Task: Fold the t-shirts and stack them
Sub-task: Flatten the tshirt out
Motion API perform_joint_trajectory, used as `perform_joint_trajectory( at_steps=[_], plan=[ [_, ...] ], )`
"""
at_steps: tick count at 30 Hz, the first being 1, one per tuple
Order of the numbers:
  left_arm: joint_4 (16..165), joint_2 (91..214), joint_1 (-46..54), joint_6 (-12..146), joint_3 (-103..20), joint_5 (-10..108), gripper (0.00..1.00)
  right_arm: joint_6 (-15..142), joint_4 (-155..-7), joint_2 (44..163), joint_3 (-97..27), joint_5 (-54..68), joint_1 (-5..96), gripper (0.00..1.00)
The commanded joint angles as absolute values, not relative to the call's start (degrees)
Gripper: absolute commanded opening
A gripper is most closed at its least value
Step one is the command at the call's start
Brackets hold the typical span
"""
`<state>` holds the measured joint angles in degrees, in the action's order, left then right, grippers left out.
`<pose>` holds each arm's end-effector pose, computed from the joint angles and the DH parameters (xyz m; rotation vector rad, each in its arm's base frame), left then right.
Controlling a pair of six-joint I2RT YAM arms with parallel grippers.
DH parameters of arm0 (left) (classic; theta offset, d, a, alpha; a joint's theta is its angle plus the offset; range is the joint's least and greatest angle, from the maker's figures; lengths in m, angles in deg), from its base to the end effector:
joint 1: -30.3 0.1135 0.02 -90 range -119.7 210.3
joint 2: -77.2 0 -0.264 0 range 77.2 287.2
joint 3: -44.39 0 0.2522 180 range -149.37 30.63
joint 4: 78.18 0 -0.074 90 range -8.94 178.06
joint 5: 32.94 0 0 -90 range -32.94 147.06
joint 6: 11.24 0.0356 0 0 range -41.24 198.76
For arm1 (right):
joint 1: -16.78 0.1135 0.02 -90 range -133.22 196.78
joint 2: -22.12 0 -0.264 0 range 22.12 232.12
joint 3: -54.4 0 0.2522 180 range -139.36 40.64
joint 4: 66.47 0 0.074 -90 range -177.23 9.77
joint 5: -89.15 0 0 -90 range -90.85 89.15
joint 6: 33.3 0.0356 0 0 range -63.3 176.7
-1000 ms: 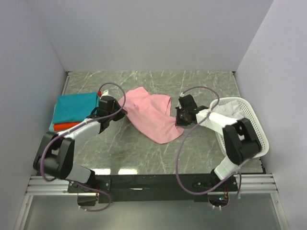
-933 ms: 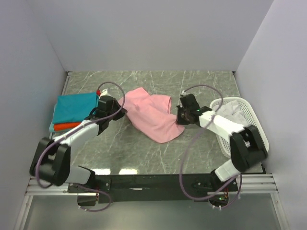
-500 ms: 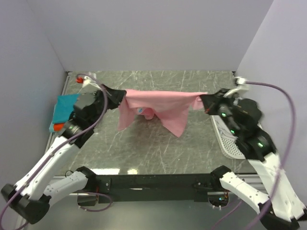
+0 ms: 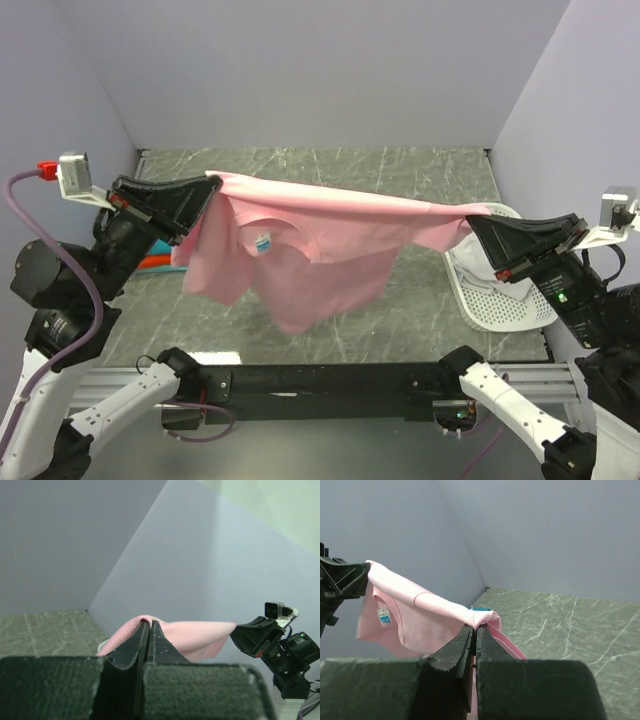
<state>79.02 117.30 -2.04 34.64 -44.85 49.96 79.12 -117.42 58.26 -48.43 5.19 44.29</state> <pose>0.0661 -0.0471 0.5228 -0.0038 1.2038 -1.2525 0.0088 0.0088 0.5305 -0.1526 1.3330 0.8101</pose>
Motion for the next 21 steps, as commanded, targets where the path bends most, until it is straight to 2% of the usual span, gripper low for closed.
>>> perform_joint_trajectory(
  at_steps=[1,4,8,10,11,12,14,18,21],
  plan=[
    [74.53,120.79,-1.43,37.54,-47.85,55.36,0.01,78.24,-117.94,60.08,-50.23,3.81,44.03,0.0],
    [71.64,125.27,-1.43,39.38,-49.88,58.88,0.01,78.5,-118.29,64.91,-50.41,1.62,44.12,0.0],
    [68.38,136.4,-1.34,41.84,-52.68,71.07,0.01,77.1,-117.15,72.64,-49.88,-3.39,43.77,0.0],
    [67.5,141.6,0.23,44.12,-56.02,72.26,0.01,76.83,-116.01,78.18,-50.58,-2.88,40.02,0.0],
    [66.8,147.55,1.63,44.56,-57.95,71.13,0.01,76.83,-115.4,79.94,-51.02,-1.05,37.81,0.0],
    [65.66,150.82,6.61,44.65,-63.53,62.16,0.01,77.09,-114.78,83.61,-51.72,1.76,35.61,0.0],
    [63.73,160.37,11.56,44.31,-69.97,53.49,0.0,77.1,-114.34,87.23,-55.76,7.12,30.44,0.0],
    [56.62,172.2,13.6,50.17,-92.44,52.67,0.0,75.87,-116.87,94.09,-65.33,11.01,27.77,0.0],
    [52.74,176.08,13.6,53.17,-101.79,52.31,0.0,74.55,-118.46,94.37,-69.57,9.88,27.68,0.0]
  ],
)
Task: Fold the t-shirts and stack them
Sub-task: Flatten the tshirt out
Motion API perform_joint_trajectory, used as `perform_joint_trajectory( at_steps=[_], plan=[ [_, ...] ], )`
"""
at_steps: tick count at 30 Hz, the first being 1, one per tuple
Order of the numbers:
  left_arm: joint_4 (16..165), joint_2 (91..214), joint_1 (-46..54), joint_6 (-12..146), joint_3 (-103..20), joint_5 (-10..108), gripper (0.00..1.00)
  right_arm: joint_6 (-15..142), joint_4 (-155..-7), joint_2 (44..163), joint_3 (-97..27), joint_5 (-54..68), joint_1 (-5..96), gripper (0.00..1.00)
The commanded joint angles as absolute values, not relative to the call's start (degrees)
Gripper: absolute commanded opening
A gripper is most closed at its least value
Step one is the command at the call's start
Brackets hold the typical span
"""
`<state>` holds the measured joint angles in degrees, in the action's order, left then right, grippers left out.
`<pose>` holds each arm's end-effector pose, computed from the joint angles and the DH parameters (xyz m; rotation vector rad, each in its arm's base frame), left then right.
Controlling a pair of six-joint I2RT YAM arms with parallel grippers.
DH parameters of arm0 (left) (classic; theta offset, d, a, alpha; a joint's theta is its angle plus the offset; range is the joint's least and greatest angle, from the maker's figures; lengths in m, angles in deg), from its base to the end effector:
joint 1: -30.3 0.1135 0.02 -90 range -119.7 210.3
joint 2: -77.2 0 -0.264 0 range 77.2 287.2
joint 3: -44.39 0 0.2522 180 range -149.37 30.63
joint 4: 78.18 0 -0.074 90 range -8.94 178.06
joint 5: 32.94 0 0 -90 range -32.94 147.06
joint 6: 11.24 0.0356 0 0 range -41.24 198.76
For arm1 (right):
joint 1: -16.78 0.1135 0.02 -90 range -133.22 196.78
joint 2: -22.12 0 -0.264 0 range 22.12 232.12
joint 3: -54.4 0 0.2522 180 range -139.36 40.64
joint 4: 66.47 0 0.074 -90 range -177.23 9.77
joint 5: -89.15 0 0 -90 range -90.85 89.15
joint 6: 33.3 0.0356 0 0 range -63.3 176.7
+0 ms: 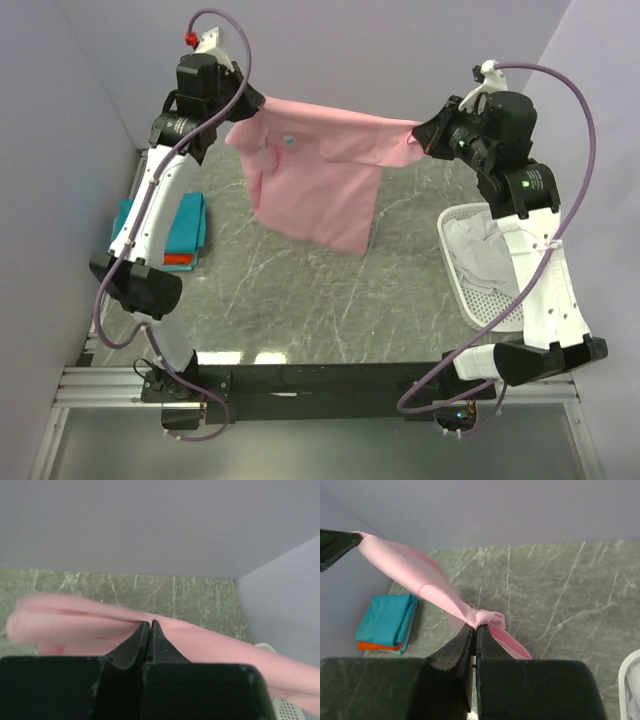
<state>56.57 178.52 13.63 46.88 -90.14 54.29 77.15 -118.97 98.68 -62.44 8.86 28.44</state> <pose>0.3731 -0.1135 0.4876 -0.2064 1.8162 -0.6483 0.2511 0.0580 0.5102 0.0151 1.8148 0.5517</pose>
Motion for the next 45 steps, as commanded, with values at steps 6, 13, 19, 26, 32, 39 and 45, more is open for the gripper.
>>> perform_joint_trajectory(
  at_steps=[6,13,19,26,32,39,45],
  plan=[
    [56.5,168.45,13.6,57.31,-85.19,47.56,0.0,76.82,-117.84,86.83,-57.9,7.33,27.85,0.0],
    [64.59,155.17,13.6,55.21,-48.07,50.46,0.01,90.33,-111.88,68.73,-16.7,4.52,42.07,0.0],
    [63.11,151.48,13.6,46.51,-28.97,58.88,0.61,102.4,-109.49,64.04,1.97,7.76,59.75,0.03],
    [62.74,145.24,13.34,39.74,-23.87,59.87,0.99,99.42,-115.99,71.59,-1.8,-0.49,63.36,0.65],
    [65.82,142.07,7.38,36.58,-19.65,58.55,1.0,97.67,-121.8,76.43,-10.67,-17.88,63.1,0.86],
    [68.37,143.03,-0.99,30.07,-12.45,59.52,0.99,90.39,-110.41,84.16,-12.88,-7.29,52.66,0.89],
    [74.43,144.61,-1.52,26.2,-6.02,60.39,0.99,86.42,-101.59,99.53,-19.88,-1.2,44.38,0.9]
  ],
)
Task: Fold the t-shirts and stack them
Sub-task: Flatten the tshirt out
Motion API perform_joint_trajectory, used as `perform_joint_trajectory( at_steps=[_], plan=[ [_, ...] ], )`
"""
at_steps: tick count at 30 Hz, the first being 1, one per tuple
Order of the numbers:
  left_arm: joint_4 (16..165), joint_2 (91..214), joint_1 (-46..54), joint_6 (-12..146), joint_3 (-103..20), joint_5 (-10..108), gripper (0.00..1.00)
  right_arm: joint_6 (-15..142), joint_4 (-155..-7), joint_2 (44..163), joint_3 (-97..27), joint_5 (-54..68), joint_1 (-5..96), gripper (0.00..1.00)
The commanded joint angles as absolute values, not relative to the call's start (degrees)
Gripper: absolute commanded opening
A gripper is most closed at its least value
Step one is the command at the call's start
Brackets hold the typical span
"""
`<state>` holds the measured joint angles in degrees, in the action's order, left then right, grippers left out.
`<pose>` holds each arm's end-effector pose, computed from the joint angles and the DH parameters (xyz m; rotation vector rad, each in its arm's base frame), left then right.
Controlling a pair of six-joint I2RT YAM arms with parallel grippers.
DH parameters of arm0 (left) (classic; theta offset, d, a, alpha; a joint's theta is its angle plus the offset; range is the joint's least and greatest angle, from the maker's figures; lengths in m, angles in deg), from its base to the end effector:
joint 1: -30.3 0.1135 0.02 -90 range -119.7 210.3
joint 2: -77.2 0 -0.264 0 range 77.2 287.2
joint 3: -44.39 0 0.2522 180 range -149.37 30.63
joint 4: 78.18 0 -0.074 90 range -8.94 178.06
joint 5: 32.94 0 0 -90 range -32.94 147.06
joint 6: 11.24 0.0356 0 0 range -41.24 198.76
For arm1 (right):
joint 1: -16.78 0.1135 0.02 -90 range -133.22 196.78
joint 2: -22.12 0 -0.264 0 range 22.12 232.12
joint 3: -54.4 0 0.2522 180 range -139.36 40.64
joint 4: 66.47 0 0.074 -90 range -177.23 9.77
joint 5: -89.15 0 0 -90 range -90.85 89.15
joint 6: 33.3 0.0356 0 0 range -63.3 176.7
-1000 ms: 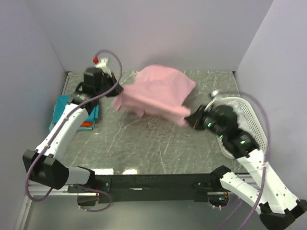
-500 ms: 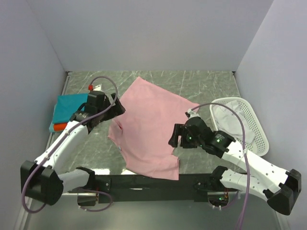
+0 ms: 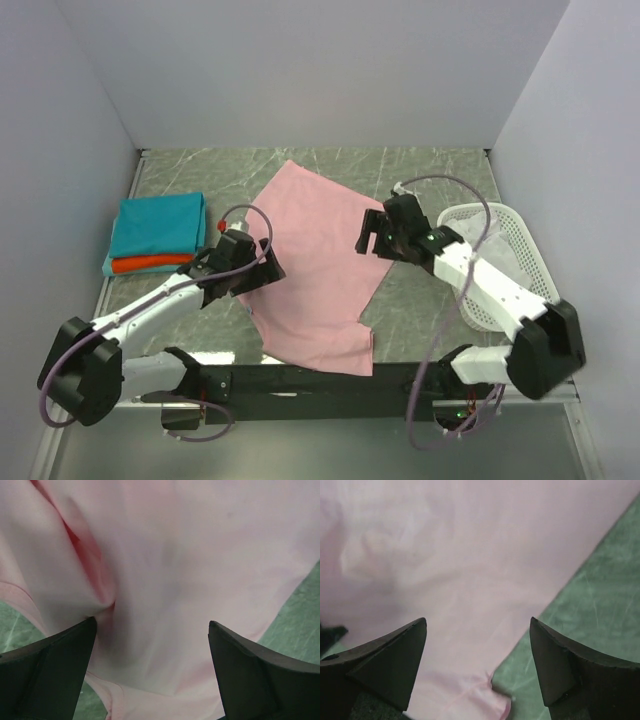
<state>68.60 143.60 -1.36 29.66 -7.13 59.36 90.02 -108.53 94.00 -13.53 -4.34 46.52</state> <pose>0.1976 -0.1201 0.2091 -0.3977 2.4661 -0.5814 0.2317 0.1299 0.2682 0.1053 2.4174 0.4482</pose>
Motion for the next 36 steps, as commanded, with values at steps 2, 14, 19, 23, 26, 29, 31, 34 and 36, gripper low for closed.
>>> perform_joint_trajectory(
  at_steps=[2,14,19,23,26,29,31,34,36],
  plan=[
    [74.87,146.89,-1.52,25.32,-5.93,61.36,0.99,85.01,-99.85,106.02,-23.84,-1.72,43.94,0.9],
    [76.02,168.51,4.8,28.65,-15.86,65.85,1.0,84.74,-100.1,128.29,-31.87,1.96,42.62,0.89],
    [73.91,178.34,8.76,31.9,-25.77,66.28,0.99,86.23,-97.46,126.2,-24.32,2.23,42.71,0.87],
    [71.1,186.09,10.61,34.1,-36.06,66.2,0.99,87.99,-94.39,123.47,-15.54,2.32,43.41,0.87],
    [71.01,192.94,10.7,36.64,-45.2,64.27,0.99,90.27,-92.98,121.8,-11.23,2.05,45.52,0.88],
    [67.59,201.99,11.23,38.59,-57.23,60.58,0.99,93.43,-91.84,119.16,-7.98,1.52,51.13,0.87],
    [65.05,207.77,11.23,39.73,-65.82,58.91,0.99,96.24,-92.01,116.54,-7.0,-0.49,57.19,0.87],
    [62.5,212.1,11.23,40.17,-73.75,57.67,0.99,98.54,-93.06,114.42,-6.9,-2.5,62.2,0.87],
    [61.43,212.29,11.23,40.08,-75.63,57.58,1.0,98.98,-94.2,113.27,-7.25,-3.66,62.22,0.87]
  ],
)
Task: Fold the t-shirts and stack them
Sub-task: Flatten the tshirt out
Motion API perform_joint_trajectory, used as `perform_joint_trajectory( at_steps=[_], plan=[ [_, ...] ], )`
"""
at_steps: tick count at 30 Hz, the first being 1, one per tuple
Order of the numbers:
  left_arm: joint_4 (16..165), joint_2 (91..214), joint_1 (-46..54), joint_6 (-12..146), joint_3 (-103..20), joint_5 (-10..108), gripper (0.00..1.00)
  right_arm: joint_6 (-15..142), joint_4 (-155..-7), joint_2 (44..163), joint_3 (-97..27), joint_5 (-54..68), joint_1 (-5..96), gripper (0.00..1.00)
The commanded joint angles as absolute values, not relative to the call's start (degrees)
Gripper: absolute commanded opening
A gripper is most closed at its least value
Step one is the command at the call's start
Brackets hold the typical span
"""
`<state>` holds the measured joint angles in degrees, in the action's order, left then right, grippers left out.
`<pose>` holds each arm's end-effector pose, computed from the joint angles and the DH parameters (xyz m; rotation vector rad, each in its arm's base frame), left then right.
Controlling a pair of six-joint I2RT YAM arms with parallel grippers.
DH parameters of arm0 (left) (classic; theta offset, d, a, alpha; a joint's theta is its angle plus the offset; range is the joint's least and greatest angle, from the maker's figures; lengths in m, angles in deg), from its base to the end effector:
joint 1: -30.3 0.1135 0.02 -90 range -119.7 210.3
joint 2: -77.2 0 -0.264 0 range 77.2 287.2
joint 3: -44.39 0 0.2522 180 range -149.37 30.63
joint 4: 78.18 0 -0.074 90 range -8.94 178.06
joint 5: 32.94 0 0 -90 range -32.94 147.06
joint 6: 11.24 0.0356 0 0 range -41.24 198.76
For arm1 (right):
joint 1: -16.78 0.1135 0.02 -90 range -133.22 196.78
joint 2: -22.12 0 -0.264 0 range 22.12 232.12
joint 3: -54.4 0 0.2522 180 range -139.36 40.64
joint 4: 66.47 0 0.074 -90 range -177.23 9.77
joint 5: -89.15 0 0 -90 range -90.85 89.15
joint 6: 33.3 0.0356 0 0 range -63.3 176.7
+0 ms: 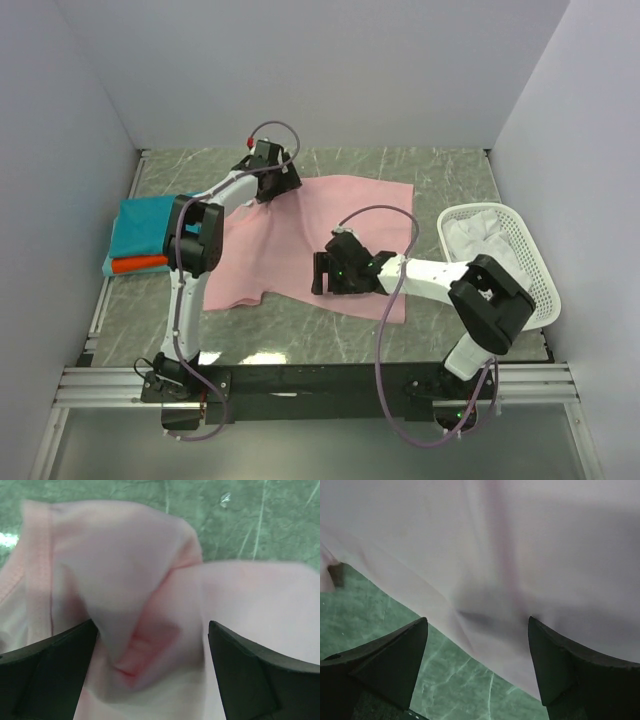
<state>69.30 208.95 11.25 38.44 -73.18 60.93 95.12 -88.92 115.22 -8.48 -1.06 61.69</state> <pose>0.4880 -0.1660 0.1690 -0.4790 2.3751 -0.4051 0.2258 0.2249 0.1630 -0.1452 2.5885 0.5786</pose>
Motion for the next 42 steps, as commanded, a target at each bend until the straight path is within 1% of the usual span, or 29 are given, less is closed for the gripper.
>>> perform_joint_trajectory(
  at_steps=[1,4,8,9,11,12,14,15,17,18,19,21,25,26,28,31,32,35,38,42],
  plan=[
    [61.95,210.73,11.23,40.08,-74.67,57.58,1.0,98.72,-95.25,112.05,-7.95,-7.06,62.05,0.88],
    [62.92,204.31,11.23,39.91,-69.68,59.42,0.99,98.02,-100.09,108.45,-11.03,-12.43,62.05,0.89],
    [60.91,194.65,11.32,38.51,-62.73,64.34,1.0,97.4,-103.51,102.99,-12.18,-13.77,62.05,0.92],
    [60.64,190.02,11.32,37.89,-58.88,66.44,0.99,97.48,-103.96,101.85,-11.83,-14.03,62.05,0.93],
    [60.99,184.55,11.32,35.26,-53.77,68.38,0.99,97.75,-104.49,98.34,-10.08,-13.95,62.05,0.93],
    [62.03,178.86,11.23,34.55,-48.18,69.26,0.99,98.1,-104.4,97.19,-9.2,-14.03,62.05,0.93],
    [62.57,173.03,11.23,31.57,-42.52,70.14,1.0,98.89,-104.23,93.94,-6.65,-13.95,61.87,0.94],
    [61.96,167.61,11.23,30.6,-37.1,71.11,1.0,98.98,-104.23,92.02,-5.77,-13.6,61.78,0.94],
    [60.64,162.13,11.23,26.21,-31.45,72.86,0.99,99.24,-104.23,89.9,-3.32,-13.68,61.52,0.94],
    [60.12,156.89,11.23,24.72,-25.68,73.4,0.99,99.42,-104.23,89.02,-2.52,-13.77,61.17,0.94],
    [58.98,154.22,11.23,21.83,-22.84,74.27,0.99,99.59,-104.05,87.18,-0.77,-13.77,61.17,0.94],
    [57.31,147.21,11.23,18.22,-15.56,74.46,1.0,99.6,-103.44,85.15,0.73,-12.55,60.47,0.94],
    [51.24,135.59,11.23,11.02,-4.99,74.64,0.99,98.98,-101.33,83.56,4.25,-10.09,59.68,0.94],
    [52.02,131.21,11.23,9.78,-0.62,72.55,0.99,98.54,-100.54,84.52,4.43,-9.47,59.41,0.94],
    [54.56,127.85,11.23,9.94,3.36,70.08,1.0,98.28,-100.19,86.01,4.17,-9.03,58.54,0.94],
    [61.15,125.46,11.23,10.02,8.21,65.68,0.99,97.31,-99.57,89.44,4.34,-7.19,55.99,0.94],
    [62.38,125.89,11.23,10.11,8.74,65.06,0.99,96.87,-98.0,90.32,4.78,-3.96,52.94,0.93],
    [65.82,132.81,11.23,11.34,7.17,63.74,0.99,96.17,-95.1,93.4,5.93,-1.03,48.53,0.93],
    [66.17,140.19,11.23,12.4,4.36,64.87,0.99,95.55,-93.95,97.43,5.66,-1.03,46.41,0.92],
    [69.24,148.19,11.23,14.59,1.63,64.97,0.99,96.6,-92.54,105.77,4.26,-1.72,43.95,0.91]
  ],
)
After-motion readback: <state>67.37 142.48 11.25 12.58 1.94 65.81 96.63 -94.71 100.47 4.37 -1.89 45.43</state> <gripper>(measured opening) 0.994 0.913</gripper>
